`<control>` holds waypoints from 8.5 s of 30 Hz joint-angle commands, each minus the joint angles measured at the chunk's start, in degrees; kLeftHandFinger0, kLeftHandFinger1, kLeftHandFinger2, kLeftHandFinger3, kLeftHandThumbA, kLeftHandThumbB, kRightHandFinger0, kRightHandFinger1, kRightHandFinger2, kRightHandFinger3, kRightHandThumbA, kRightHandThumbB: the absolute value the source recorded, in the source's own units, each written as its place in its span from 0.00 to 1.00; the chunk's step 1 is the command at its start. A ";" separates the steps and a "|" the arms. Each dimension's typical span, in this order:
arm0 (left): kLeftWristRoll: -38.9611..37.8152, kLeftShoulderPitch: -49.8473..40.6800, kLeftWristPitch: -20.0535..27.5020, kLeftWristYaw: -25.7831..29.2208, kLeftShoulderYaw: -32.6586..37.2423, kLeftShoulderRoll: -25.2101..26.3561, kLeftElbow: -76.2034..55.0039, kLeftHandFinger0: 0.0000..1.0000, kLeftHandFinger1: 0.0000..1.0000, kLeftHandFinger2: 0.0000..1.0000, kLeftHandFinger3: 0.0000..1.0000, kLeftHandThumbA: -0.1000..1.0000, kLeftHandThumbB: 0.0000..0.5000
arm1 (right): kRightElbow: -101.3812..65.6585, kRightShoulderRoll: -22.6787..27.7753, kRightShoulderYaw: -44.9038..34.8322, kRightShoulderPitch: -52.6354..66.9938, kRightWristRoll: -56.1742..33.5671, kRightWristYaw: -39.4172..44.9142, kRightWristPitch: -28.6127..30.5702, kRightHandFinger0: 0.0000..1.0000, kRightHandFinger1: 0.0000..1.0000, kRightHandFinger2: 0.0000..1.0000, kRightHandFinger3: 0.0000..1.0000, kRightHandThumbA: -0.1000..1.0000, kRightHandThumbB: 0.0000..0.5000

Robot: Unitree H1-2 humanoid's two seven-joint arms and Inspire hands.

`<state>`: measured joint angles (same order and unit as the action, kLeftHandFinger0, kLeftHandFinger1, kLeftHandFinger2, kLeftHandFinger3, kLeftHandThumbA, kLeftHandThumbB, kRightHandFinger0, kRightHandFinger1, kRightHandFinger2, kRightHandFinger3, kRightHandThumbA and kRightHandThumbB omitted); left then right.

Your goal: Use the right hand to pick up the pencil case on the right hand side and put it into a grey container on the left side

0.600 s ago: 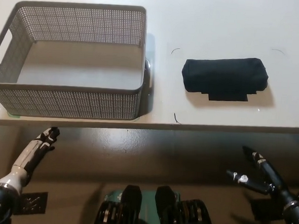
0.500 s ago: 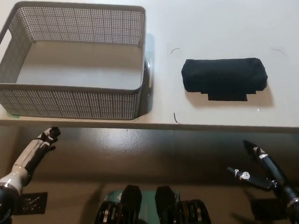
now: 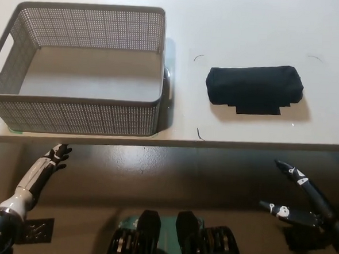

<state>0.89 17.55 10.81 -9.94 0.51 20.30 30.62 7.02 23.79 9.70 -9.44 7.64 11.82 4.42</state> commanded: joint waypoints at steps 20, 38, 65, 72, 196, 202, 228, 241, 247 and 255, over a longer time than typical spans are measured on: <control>-1.16 -2.36 0.85 -12.15 3.75 7.30 -10.76 1.00 1.00 1.00 1.00 1.00 0.58 | -37.48 6.71 -17.29 3.19 -8.27 0.35 -5.44 1.00 1.00 1.00 1.00 1.00 0.78; 0.24 -8.62 2.14 -11.92 4.23 7.68 -12.02 1.00 1.00 1.00 1.00 1.00 0.55 | -38.74 8.15 -14.10 -14.55 -5.01 3.76 -16.35 1.00 1.00 1.00 1.00 0.92 0.68; 0.02 -12.55 4.20 -12.03 3.97 7.78 -12.23 1.00 1.00 1.00 1.00 1.00 0.56 | 6.98 6.22 9.94 -50.57 14.27 7.85 -13.30 1.00 1.00 1.00 1.00 0.92 1.00; -0.03 -12.80 4.60 -12.16 4.09 7.68 -12.21 1.00 1.00 1.00 1.00 1.00 0.55 | 22.82 3.30 17.39 -58.46 20.42 7.64 -12.59 1.00 1.00 1.00 1.00 0.91 1.00; 2.47 -6.48 3.80 -13.36 4.43 8.76 -13.15 1.00 1.00 1.00 1.00 1.00 0.62 | 75.31 -15.11 29.30 -52.10 31.04 -32.55 4.31 0.00 0.06 0.46 0.38 0.00 0.47; 2.68 -6.59 3.02 -13.14 4.36 8.66 -13.23 1.00 1.00 1.00 1.00 1.00 0.63 | 75.19 -14.98 28.27 -53.00 30.93 -32.30 4.60 0.00 0.21 0.81 0.26 0.00 0.42; 3.86 -8.40 3.03 -12.50 4.24 8.53 -12.72 1.00 1.00 1.00 1.00 1.00 0.72 | 60.26 -16.30 12.06 -61.09 22.88 -34.58 17.99 0.00 0.41 0.78 0.89 0.00 0.33; 3.94 -10.03 2.50 -13.44 5.35 8.19 -12.71 1.00 1.00 1.00 1.00 1.00 0.70 | 46.75 -21.29 11.96 -61.13 24.20 -31.58 13.87 0.00 0.45 0.79 0.87 0.00 0.29; 4.47 -10.55 2.83 -13.09 6.15 7.51 -11.91 1.00 1.00 1.00 1.00 1.00 0.71 | 45.72 -27.50 12.99 -63.62 24.45 -29.22 13.00 0.00 0.22 0.65 0.58 0.00 0.28; 5.58 -10.26 2.51 -13.29 7.59 6.75 -11.86 1.00 1.00 1.00 1.00 1.00 0.65 | 58.07 -35.18 14.25 -69.06 25.55 -33.41 13.47 0.00 0.23 0.74 0.69 0.00 0.27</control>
<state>5.61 6.88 13.24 -23.26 7.74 26.64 18.90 61.41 -9.07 23.87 -72.15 32.98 -19.34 17.84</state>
